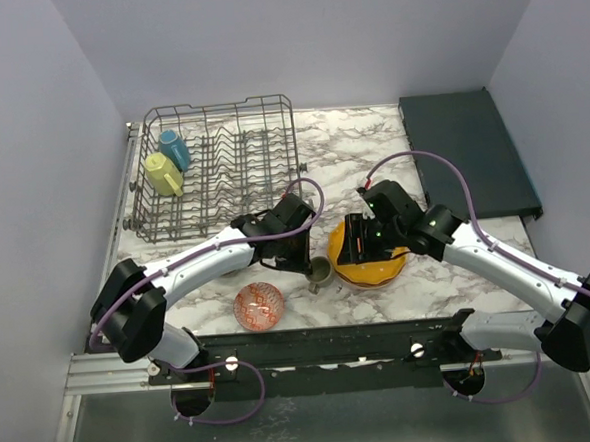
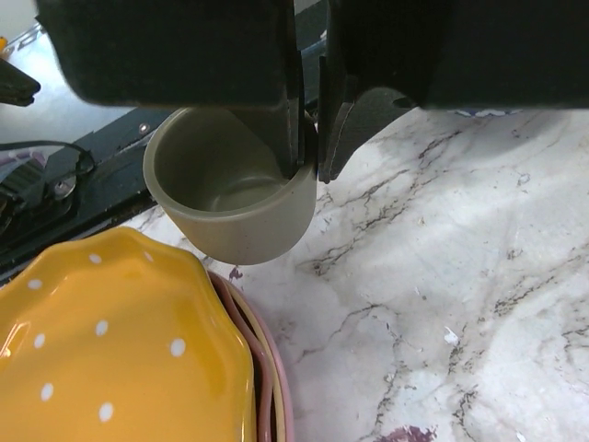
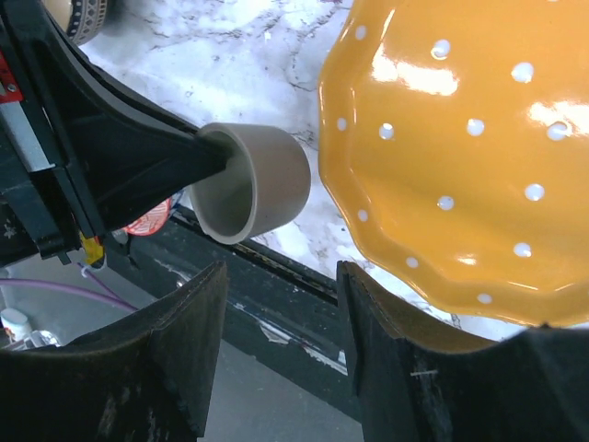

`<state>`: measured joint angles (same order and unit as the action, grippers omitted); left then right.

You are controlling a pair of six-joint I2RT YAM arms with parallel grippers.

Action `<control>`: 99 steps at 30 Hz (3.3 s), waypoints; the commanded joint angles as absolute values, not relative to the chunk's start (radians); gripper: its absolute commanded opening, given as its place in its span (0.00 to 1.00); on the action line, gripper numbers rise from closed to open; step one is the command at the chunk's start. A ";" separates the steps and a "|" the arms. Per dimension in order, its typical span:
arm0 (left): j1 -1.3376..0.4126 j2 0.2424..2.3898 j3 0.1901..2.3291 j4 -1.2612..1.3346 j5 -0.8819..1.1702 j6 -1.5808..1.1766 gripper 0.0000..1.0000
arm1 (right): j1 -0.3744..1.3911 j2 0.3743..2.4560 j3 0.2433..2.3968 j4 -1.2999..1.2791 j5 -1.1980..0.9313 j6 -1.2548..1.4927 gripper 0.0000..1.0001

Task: Load the mixed dishes into the dish rack
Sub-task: Pick up the cup at the center of the board.

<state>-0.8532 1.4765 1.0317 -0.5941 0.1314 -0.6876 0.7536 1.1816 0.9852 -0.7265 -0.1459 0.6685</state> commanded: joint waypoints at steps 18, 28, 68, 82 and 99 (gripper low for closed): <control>-0.861 1.439 1.077 -0.640 0.199 -0.679 0.00 | 0.811 1.323 1.052 -0.663 -0.178 0.683 0.55; -0.862 1.433 1.088 -0.641 0.181 -0.689 0.00 | 0.854 1.405 1.088 -0.697 -0.119 0.709 0.50; -0.860 1.347 1.134 -0.615 0.227 -0.667 0.52 | 0.895 1.412 1.070 -0.760 -0.018 0.753 0.01; -0.780 1.208 1.123 -0.580 0.260 -0.687 0.75 | 0.893 1.195 0.966 -0.725 0.026 0.790 0.00; -0.595 1.088 0.953 -0.237 0.665 -0.935 0.83 | 0.893 0.863 0.919 -0.503 0.034 0.796 0.00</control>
